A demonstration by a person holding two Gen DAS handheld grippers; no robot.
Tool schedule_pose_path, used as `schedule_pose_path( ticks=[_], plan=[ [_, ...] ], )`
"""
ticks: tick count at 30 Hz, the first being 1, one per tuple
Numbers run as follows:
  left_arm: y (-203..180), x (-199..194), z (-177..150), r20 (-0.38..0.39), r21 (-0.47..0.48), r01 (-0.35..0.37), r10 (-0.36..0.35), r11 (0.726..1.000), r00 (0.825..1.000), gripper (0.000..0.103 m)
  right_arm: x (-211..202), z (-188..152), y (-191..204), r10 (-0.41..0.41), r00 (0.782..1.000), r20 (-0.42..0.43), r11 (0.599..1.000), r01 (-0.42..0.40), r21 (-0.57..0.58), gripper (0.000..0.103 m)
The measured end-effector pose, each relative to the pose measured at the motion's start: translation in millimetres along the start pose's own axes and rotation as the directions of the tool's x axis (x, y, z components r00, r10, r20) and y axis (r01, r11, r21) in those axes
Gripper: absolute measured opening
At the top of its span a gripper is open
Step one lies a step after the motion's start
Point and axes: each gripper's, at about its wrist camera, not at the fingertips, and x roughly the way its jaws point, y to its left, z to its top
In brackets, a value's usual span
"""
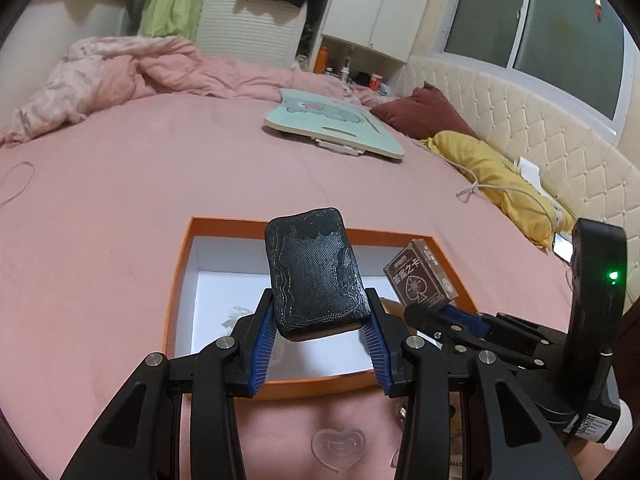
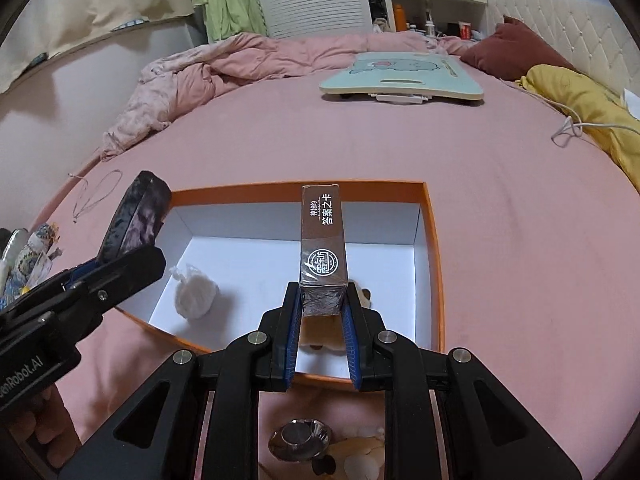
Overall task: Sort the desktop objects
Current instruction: 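Place the black case and brown card box into the orange box with both grippers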
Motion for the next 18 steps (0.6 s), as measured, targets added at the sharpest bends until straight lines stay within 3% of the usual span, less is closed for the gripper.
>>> schedule_pose_path(
  ticks=[6,8,9,10,12,15,18],
  plan=[
    [-3,2,0,-0.011,0.018,-0.031,0.031,0.999,0.999,0.042,6,1,1,-0.003,1.000,-0.012,1.000,0.003,-0.002,0.021],
    [-3,0,0,-0.004,0.012,-0.013,0.013,1.000,1.000,0.051,5,0,1,-0.012,1.000,-0.003,1.000,0.012,0.002,0.021],
    [-3,-2,0,0.008,0.010,-0.014,0.014,1.000,1.000,0.062,4,0,1,-0.016,1.000,0.005,1.000,0.016,0.004,0.023],
    [-3,-3,1,0.019,0.008,-0.015,0.015,1.000,1.000,0.067,2,0,0,-0.020,1.000,0.014,1.000,0.020,0.009,0.029],
    [-2,-6,2,0.038,0.010,-0.026,0.026,1.000,0.999,0.069,-2,1,-1,-0.025,0.999,0.035,0.999,0.024,0.025,0.036],
    [2,-9,3,0.049,-0.003,-0.037,0.037,0.999,0.998,0.070,-8,3,-5,-0.026,0.997,0.067,0.999,0.023,0.047,0.054],
    [8,-10,4,0.055,-0.026,-0.045,0.046,0.999,0.997,0.071,-13,6,-7,-0.029,0.995,0.096,0.998,0.022,0.066,0.061]
  ],
)
